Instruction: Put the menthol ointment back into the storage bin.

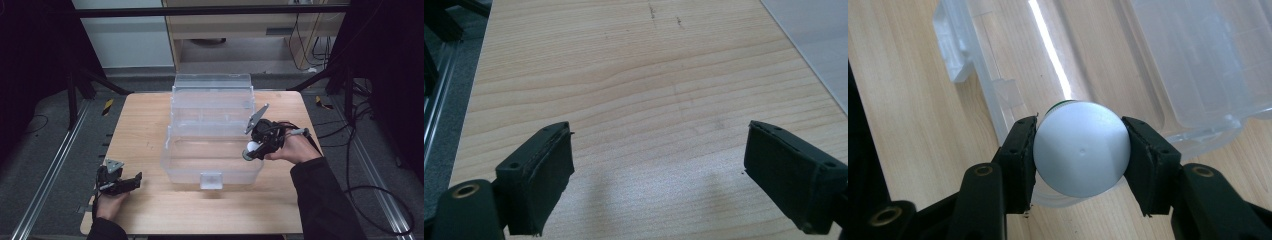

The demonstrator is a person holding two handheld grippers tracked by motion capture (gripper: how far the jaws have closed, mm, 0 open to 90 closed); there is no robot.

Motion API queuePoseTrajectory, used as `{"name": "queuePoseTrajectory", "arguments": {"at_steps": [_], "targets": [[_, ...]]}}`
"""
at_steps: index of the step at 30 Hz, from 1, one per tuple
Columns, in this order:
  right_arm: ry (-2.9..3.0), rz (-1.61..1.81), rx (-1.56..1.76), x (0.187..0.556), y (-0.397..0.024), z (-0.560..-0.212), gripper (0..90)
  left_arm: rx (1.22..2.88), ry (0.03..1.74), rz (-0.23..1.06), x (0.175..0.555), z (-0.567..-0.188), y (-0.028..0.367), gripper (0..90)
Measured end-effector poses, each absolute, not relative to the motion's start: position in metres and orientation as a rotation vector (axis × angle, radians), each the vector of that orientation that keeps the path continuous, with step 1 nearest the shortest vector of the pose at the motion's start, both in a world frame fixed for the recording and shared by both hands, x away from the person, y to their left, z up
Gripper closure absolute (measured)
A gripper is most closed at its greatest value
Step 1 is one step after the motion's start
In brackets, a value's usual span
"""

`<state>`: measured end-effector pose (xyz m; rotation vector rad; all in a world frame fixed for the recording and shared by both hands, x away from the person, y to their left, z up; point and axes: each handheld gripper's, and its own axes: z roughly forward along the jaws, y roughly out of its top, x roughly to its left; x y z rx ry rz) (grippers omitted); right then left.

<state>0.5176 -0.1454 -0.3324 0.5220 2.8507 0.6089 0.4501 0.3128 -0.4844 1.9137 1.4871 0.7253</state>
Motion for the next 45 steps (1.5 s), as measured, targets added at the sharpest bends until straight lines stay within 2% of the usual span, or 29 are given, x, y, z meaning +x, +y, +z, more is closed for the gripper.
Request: {"name": "queuePoseTrajectory", "arguments": {"at_steps": [17,45], "targets": [[2.888,0.553,0.534,0.530,-0.146,-0.366,50.4,1.915,1.484,0.725,0.450,-0.484,0.313,11.7],[2.968,0.453,0.549,0.532,-0.146,-0.395,50.3,1.915,1.484,0.720,0.451,-0.484,0.313,11.9]]}}
